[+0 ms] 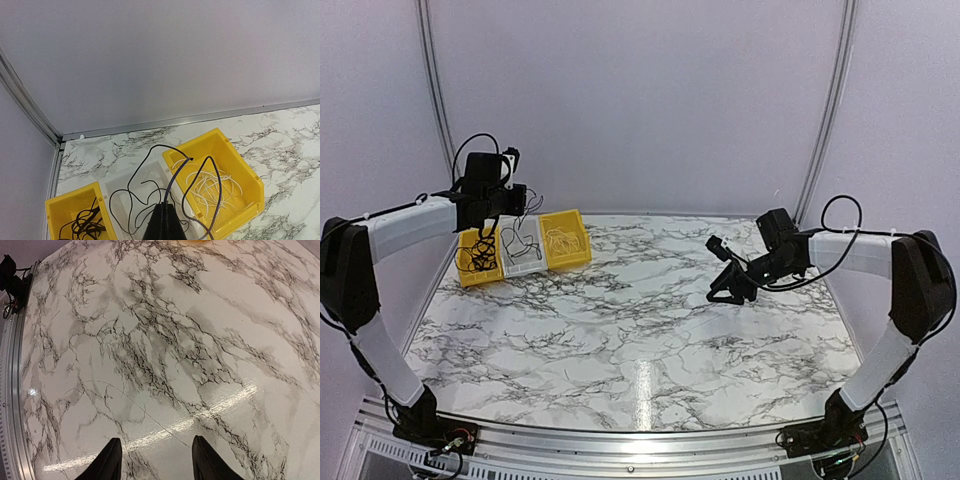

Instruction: Untangle the cables

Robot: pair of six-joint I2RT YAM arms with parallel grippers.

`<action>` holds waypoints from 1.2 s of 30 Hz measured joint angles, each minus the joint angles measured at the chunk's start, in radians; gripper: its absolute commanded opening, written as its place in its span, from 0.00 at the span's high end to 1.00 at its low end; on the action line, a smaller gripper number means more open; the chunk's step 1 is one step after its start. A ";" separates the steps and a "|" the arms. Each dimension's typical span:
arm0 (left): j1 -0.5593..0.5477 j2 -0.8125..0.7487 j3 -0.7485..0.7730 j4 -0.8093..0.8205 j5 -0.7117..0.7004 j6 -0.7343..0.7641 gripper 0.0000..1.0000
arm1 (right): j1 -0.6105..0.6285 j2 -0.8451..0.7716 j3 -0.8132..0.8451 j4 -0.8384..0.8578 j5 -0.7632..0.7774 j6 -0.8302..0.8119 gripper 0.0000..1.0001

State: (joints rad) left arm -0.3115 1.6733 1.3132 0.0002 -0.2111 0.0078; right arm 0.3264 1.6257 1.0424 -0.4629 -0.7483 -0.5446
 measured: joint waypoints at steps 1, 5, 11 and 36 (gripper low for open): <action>0.000 0.001 0.000 0.010 -0.005 -0.005 1.00 | 0.000 0.002 0.000 -0.003 0.000 -0.003 0.52; 0.000 0.009 0.000 0.035 -0.035 -0.024 1.00 | 0.000 0.003 0.000 -0.013 0.000 -0.008 0.52; 0.000 0.047 -0.002 0.024 -0.090 -0.053 1.00 | 0.000 0.003 0.000 -0.020 0.000 -0.012 0.52; 0.045 0.334 0.071 -0.084 -0.099 -0.166 1.00 | 0.000 0.003 0.000 -0.053 0.000 -0.044 0.53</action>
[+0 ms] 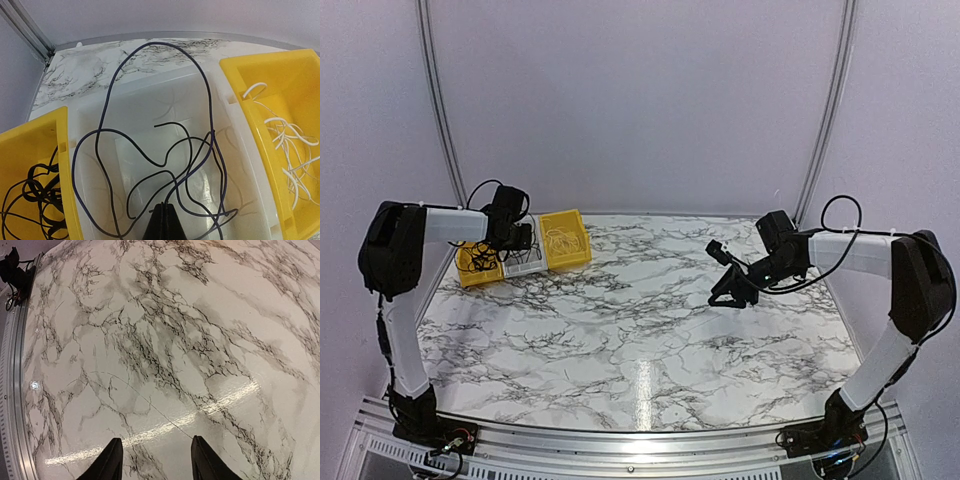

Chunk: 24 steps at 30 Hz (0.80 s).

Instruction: Untangle the cables

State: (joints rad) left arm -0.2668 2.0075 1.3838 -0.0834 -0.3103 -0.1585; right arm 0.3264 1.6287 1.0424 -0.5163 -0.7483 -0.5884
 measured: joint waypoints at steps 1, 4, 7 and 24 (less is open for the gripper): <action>0.001 0.005 0.004 -0.005 0.005 -0.003 1.00 | 0.000 0.000 0.000 -0.001 0.000 0.000 0.53; 0.003 0.006 0.011 -0.024 0.024 -0.010 0.77 | 0.000 0.000 0.000 -0.001 0.000 -0.001 0.53; 0.003 -0.013 0.013 -0.055 0.047 -0.011 0.56 | 0.000 0.000 0.000 -0.001 0.000 -0.003 0.53; 0.003 -0.646 -0.142 -0.139 0.113 -0.019 0.01 | -0.071 -0.196 0.035 0.089 0.170 0.134 0.40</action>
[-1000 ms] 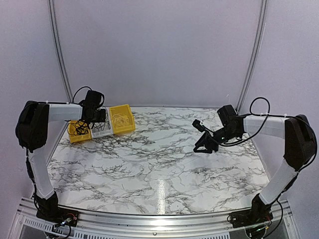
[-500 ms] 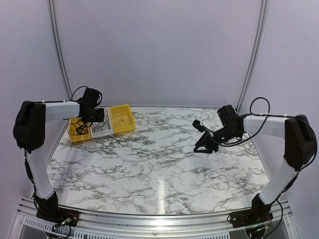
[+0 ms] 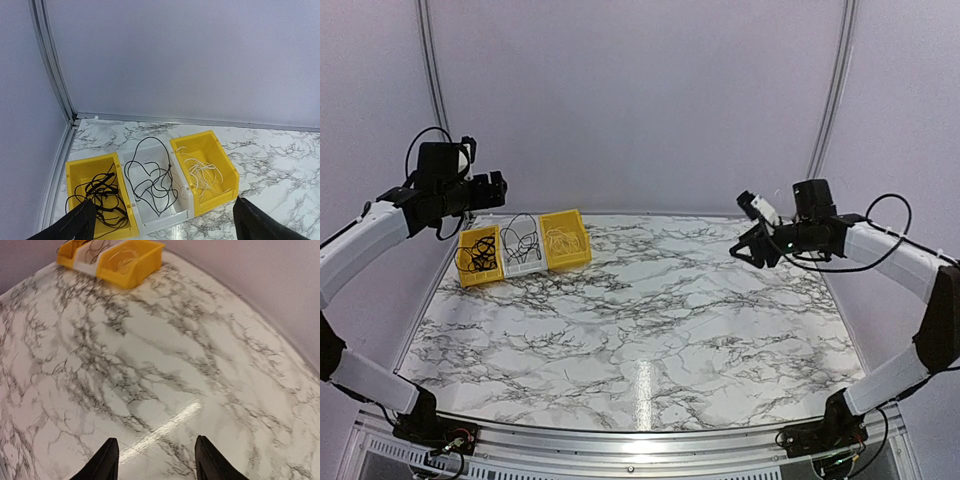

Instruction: Untangle the cables

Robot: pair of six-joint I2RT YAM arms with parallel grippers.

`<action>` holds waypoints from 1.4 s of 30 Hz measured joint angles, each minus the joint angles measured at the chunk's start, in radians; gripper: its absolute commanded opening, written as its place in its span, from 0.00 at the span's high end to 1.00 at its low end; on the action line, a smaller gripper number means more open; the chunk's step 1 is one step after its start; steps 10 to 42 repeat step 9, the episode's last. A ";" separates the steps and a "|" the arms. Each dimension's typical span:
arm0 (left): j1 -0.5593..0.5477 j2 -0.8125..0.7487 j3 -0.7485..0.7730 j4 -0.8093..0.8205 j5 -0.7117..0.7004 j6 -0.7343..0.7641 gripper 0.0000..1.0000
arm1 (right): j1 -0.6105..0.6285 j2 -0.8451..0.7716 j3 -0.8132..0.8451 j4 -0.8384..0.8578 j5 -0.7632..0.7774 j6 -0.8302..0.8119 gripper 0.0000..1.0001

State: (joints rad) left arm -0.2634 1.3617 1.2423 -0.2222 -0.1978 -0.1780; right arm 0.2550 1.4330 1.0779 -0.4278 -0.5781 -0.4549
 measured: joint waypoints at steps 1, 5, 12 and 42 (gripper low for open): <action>0.000 -0.017 -0.004 -0.006 0.013 -0.009 0.01 | -0.023 -0.029 0.007 0.026 0.022 0.025 0.31; -0.001 -0.095 -0.016 -0.025 0.106 -0.043 0.01 | -0.151 -0.160 0.022 0.171 0.130 0.150 0.01; -0.019 -0.159 -0.034 -0.008 0.185 -0.042 0.01 | -0.180 -0.256 -0.002 0.286 0.246 0.246 0.02; -0.019 -0.159 -0.034 -0.008 0.185 -0.042 0.01 | -0.180 -0.256 -0.002 0.286 0.246 0.246 0.02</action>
